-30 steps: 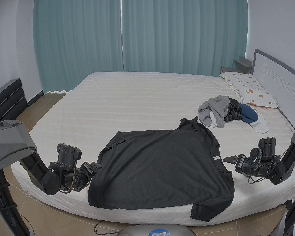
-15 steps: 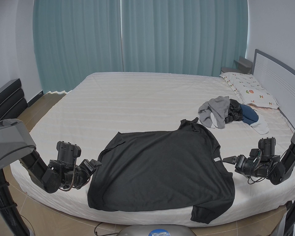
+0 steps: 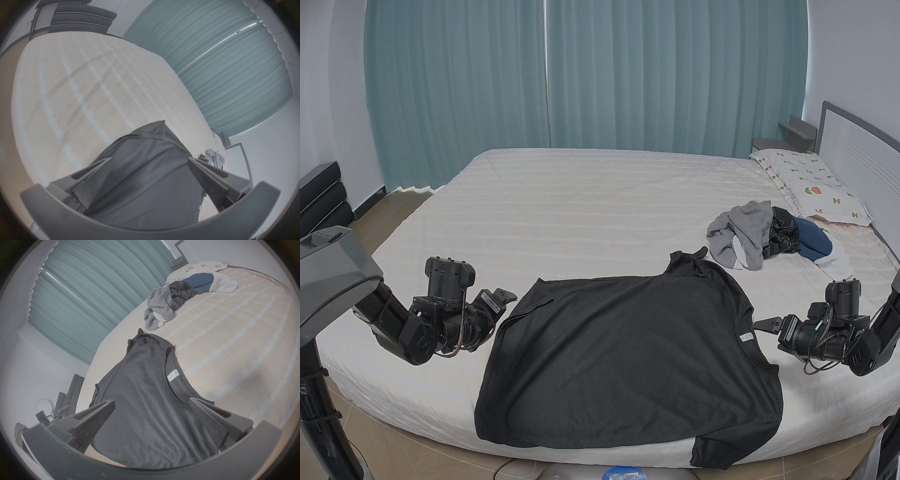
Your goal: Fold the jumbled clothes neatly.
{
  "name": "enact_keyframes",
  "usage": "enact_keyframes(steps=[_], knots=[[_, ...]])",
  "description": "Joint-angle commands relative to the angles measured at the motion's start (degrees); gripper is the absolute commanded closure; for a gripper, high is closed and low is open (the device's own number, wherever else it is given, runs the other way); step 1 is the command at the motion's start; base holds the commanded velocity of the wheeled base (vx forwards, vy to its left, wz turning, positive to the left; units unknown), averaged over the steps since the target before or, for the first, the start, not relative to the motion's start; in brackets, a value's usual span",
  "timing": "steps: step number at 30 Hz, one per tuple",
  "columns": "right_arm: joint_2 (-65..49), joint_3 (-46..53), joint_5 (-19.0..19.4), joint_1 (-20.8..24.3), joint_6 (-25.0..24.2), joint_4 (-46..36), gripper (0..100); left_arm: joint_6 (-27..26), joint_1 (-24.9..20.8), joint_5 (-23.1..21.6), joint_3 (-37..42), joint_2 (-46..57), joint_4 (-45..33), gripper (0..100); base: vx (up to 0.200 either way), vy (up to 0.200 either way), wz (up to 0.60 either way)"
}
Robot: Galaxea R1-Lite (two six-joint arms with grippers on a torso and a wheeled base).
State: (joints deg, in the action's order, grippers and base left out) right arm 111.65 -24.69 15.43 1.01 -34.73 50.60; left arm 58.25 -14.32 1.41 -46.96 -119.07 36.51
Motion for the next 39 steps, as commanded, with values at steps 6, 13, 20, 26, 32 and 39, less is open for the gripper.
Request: enact_keyframes(steps=[6, 13, 20, 26, 32, 39], knots=[[0.6, 0.0, 0.0, 0.0, -0.1, 0.0, 0, -0.2, -3.4, 0.2, -15.8, -12.8, -5.7, 0, 0.000, 0.000, 0.00], [0.7, 0.2, 0.0, 0.5, -0.1, 0.0, 0, -0.1, -4.7, -0.1, -25.6, -18.2, -10.5, 0, 0.000, 0.000, 0.00], [0.7, 0.5, 0.0, 1.2, 0.0, 0.0, 0, -0.4, -5.4, 0.2, -32.8, -23.8, -12.4, 0, 0.000, 0.000, 0.00], [0.7, 0.6, -0.1, 1.6, 0.0, 0.0, 0, -0.6, -4.7, 0.5, -38.9, -26.8, -15.5, 0, 0.000, 0.000, 0.00], [0.5, 0.6, -0.1, 1.9, 0.0, 0.0, 0, -1.0, -2.4, 1.1, -44.4, -29.4, -17.0, 0, 0.000, 0.000, 0.00], [0.7, 0.5, -0.2, 2.0, 0.0, 0.0, 0, -3.1, 2.7, 2.1, -51.5, -32.3, -16.8, 0, 0.000, 0.000, 0.00]])
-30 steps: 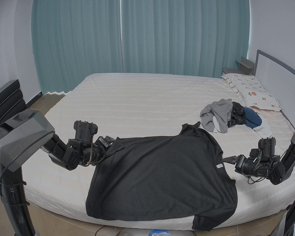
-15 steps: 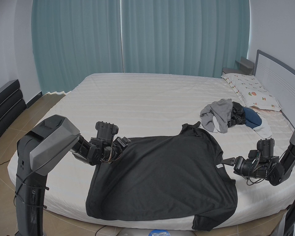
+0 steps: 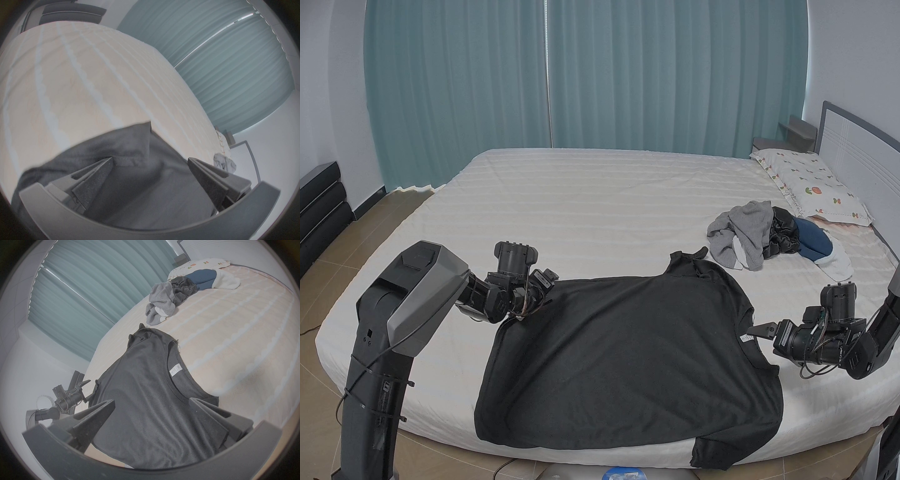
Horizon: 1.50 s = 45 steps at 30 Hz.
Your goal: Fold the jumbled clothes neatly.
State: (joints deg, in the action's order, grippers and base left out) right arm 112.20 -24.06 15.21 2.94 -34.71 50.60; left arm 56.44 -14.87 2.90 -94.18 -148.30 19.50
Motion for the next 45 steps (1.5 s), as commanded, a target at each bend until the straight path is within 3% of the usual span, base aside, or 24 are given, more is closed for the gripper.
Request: enact_keyframes(steps=[1, 5, 12, 20, 29, 45], knots=[[0.1, -0.1, 0.0, 0.1, 0.0, 0.0, 0, -1.3, 3.3, 0.6, -4.3, -3.0, 0.2, 0, 0.000, 0.000, 0.00], [0.4, -0.3, -0.1, 0.1, 0.0, 0.0, 0, -5.4, 6.2, 6.2, -12.9, -5.9, 0.0, 0, 0.000, 0.000, 0.00], [0.4, -0.2, -0.1, 0.0, 0.0, 0.0, 0, -5.8, 8.4, 7.0, -15.4, -5.9, -0.2, 0, 0.000, 0.000, 0.00], [0.4, -0.1, -0.1, 0.0, 0.0, 0.0, 0, -6.3, 9.4, 4.0, -14.3, -4.6, -6.1, 0, 0.000, 0.000, 0.00], [0.6, -0.1, -0.1, 0.1, 0.0, 0.0, 0, -6.3, 8.6, -3.4, -5.8, 0.1, -5.4, 0, 0.000, 0.000, 0.00], [0.5, 0.0, -0.1, 0.1, -0.1, 0.0, 0, -5.3, 5.9, -3.3, -2.9, 6.0, -6.2, 0, 0.000, 0.000, 0.00]])
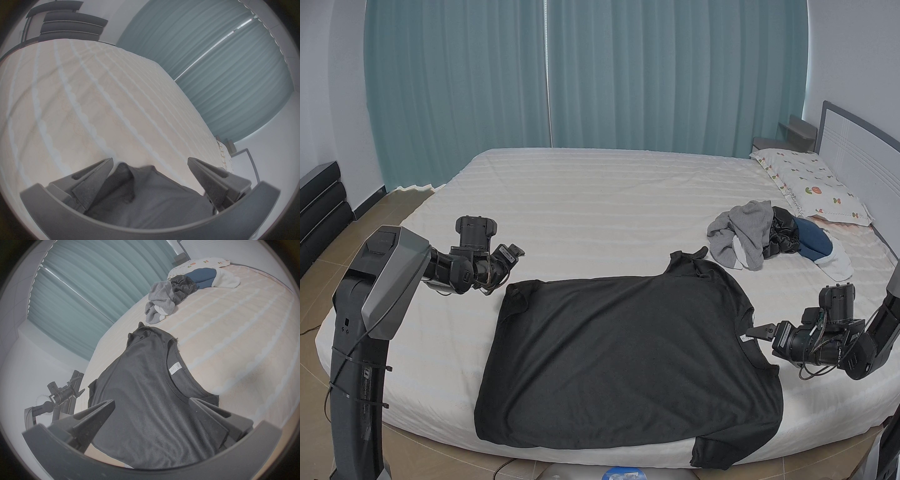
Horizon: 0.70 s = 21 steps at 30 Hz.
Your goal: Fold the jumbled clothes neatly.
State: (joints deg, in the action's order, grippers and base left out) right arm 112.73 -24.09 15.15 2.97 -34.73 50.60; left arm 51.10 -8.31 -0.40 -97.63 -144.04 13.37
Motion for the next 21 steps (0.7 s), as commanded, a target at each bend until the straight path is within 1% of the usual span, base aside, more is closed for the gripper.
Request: enact_keyframes(steps=[1, 5, 6, 9, 16, 21], knots=[[-0.1, 0.0, 0.0, 0.0, -0.1, 0.0, 0, 0.0, -0.9, 0.1, 0.6, 1.7, -0.1, 0, 0.000, 0.000, 0.00], [-0.1, 0.0, 0.1, 0.0, -0.1, 0.0, 0, 0.0, -1.6, 0.1, 1.3, 1.7, -0.1, 0, 0.000, 0.000, 0.00], [-0.1, 0.0, 0.1, 0.0, -0.1, 0.0, 0, 0.0, -2.8, 0.1, 2.3, 1.5, 0.0, 0, 0.000, 0.000, 0.00], [0.0, 0.0, 0.1, 0.0, 0.0, 0.0, 0, 0.0, -3.6, 0.1, 3.2, 1.5, 0.0, 0, 0.000, 0.000, 0.00], [-0.1, 0.0, 0.1, 0.0, -0.1, 0.0, 0, -0.2, -4.7, 0.5, 7.0, 2.0, 0.1, 0, 0.000, 0.000, 0.00], [-0.1, 0.1, 0.1, 0.0, -0.1, 0.0, 0, -0.2, -4.6, 0.5, 5.8, 1.3, 0.7, 0, 0.000, 0.000, 0.00]])
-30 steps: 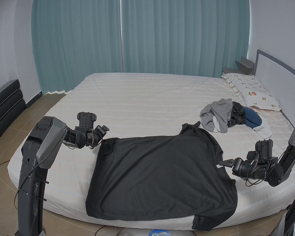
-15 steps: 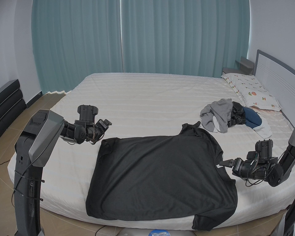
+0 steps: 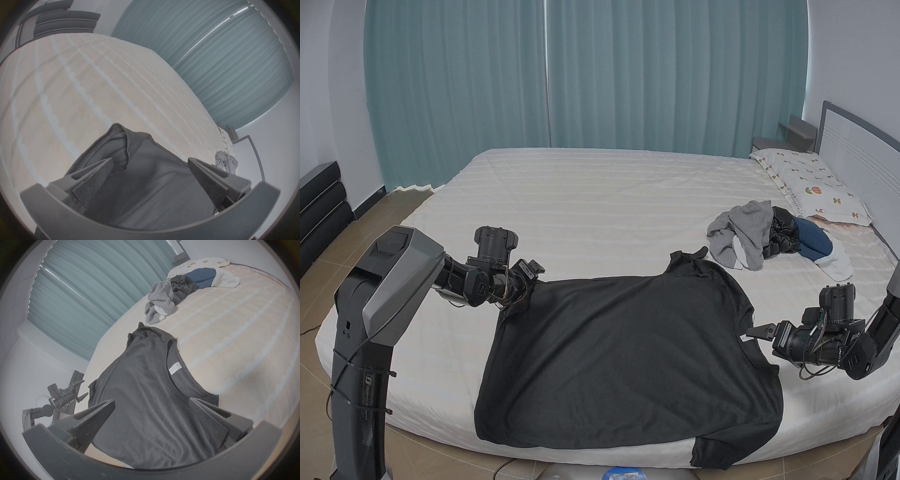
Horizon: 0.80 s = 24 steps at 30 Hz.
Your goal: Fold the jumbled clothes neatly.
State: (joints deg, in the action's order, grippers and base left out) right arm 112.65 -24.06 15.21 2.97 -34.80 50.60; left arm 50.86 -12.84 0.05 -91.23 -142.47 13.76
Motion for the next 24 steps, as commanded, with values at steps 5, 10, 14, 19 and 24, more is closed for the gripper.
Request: enact_keyframes(steps=[5, 10, 14, 19, 24], knots=[[-0.1, 0.1, 0.1, 0.0, 0.0, 0.0, 0, 0.0, 0.1, 0.2, -4.3, -2.7, -0.2, 0, 0.000, 0.000, 0.00], [0.0, 0.0, 0.1, 0.0, 0.0, 0.0, 0, 0.0, 0.8, 0.5, -8.3, -6.5, -0.5, 0, 0.000, 0.000, 0.00], [0.2, -0.2, 0.2, 0.1, 0.0, 0.0, 0, 0.0, 1.8, 1.1, -13.4, -9.7, -0.5, 100, 0.000, 0.000, 0.00], [0.5, -1.6, 0.0, 1.6, 0.0, 0.0, 0, -0.1, 2.4, 2.6, -13.5, -9.8, -0.6, 100, 0.000, 0.000, 0.00], [1.3, -4.7, -0.4, 2.2, 0.1, -0.2, 0, -0.1, 3.8, 3.3, -13.8, -8.7, -0.4, 100, 0.000, 0.000, 0.00]])
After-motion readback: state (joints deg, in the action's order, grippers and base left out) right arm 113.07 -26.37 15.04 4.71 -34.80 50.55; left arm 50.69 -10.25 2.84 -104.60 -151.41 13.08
